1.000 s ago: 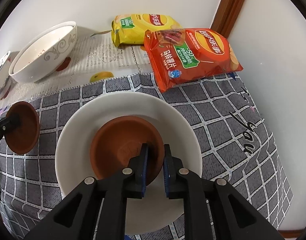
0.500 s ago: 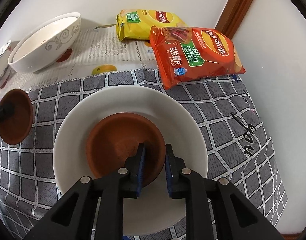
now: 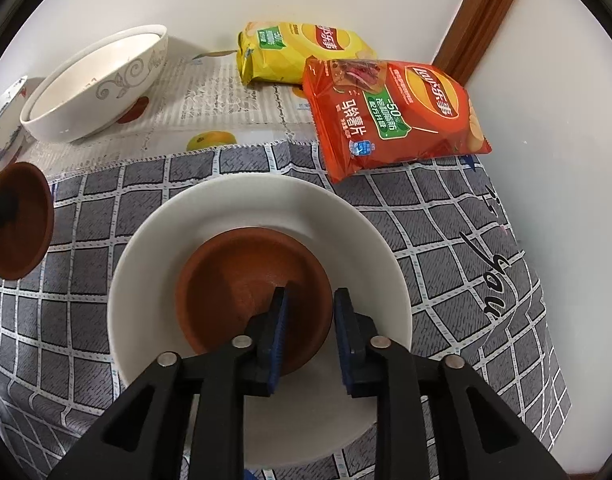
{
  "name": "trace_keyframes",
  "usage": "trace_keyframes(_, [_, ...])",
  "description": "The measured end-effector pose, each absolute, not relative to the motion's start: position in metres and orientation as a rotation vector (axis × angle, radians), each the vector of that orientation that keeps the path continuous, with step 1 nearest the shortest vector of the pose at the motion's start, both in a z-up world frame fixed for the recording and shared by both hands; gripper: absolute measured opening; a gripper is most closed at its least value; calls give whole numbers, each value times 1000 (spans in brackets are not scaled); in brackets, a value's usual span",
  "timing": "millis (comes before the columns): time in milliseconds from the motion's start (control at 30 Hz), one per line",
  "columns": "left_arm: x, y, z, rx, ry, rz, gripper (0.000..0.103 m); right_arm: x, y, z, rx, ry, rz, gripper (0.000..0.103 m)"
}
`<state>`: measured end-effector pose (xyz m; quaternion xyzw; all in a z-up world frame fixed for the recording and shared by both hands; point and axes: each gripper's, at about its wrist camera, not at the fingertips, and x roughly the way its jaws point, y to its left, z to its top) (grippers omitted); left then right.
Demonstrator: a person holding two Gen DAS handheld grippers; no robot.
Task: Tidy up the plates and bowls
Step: 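Lower the brown clay bowl into the white bowl and open the right tool, then carry the left tool's brown clay bowl onto the first one in the white bowl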
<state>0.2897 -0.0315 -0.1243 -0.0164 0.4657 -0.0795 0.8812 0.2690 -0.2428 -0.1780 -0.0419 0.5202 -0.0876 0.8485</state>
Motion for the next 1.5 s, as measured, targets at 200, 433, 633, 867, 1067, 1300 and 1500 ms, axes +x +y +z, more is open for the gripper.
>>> trace_keyframes(200, [279,-35,-113,-56,963,-173,9,257,-244,-163,-100,1053,-157,32])
trace_keyframes(433, [263,-54,-94,-20,955,-170,9,236,-255,-141,-9,1008,-100,32])
trace_keyframes(633, [250,-77,-79,-22,952,-196,9,206,-273,-114,36,937,-84,32])
trace_keyframes(867, [240,-117,-80,-12,971,-248,9,173,-304,-95,57,884,-102,32])
trace_keyframes(1067, [241,-144,-88,11,993,-261,9,155,-325,-100,62,886,-127,32])
trace_keyframes(1300, [251,-157,-101,6,1021,-244,9,144,-348,-115,91,903,-149,32])
trace_keyframes(1500, [263,-166,-113,20,1039,-235,9,141,-362,-129,131,923,-159,32])
